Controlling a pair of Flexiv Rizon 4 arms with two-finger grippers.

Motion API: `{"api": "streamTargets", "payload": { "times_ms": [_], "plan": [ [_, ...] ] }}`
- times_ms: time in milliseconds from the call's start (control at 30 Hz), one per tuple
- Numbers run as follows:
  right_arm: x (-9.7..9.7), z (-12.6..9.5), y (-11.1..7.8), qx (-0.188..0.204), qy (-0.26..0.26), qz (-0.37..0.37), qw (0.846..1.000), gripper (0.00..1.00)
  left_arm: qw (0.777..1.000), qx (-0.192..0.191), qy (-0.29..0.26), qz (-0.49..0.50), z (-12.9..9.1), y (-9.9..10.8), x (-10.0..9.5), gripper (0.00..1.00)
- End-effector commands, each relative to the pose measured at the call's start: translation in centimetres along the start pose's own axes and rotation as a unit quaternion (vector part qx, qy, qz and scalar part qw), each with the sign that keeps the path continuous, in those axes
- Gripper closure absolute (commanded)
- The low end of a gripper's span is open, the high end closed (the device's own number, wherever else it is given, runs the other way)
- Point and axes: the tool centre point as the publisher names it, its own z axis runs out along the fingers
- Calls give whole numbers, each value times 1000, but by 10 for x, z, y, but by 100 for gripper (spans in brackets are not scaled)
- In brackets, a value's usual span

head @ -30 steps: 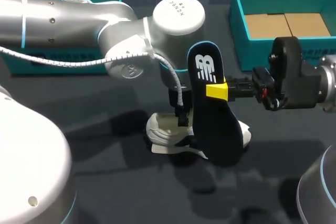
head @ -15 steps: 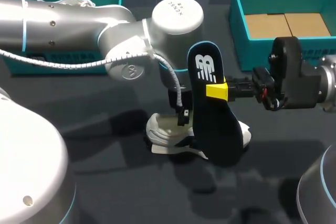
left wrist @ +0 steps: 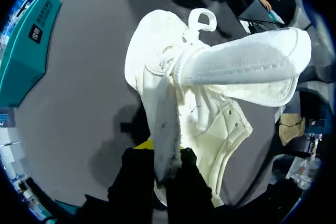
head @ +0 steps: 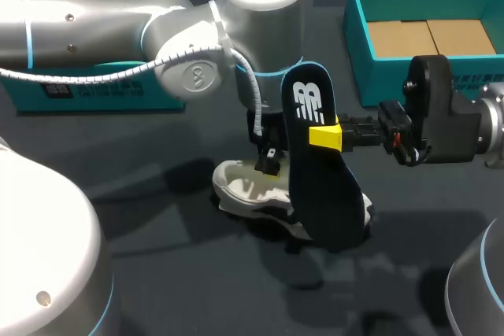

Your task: Take the shoe out of the shoebox, open the shoe tongue, remove and reinsert the insole, then place the shoe into the shoebox

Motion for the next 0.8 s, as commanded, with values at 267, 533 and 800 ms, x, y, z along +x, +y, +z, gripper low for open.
{"api": "streamTargets", "payload": {
  "times_ms": [267, 533, 800],
  "plan": [
    [1, 2, -1, 0, -2, 0, 1000, 100, 988, 11, 12, 153, -29, 14, 13, 100],
    [1, 2, -1, 0, -2, 0, 1000, 100, 984, 13, 17, 175, -32, 15, 13, 100],
    [1, 2, -1, 0, -2, 0, 1000, 100, 944, 7, 31, 329, -45, 23, 19, 100]
  ]
}}
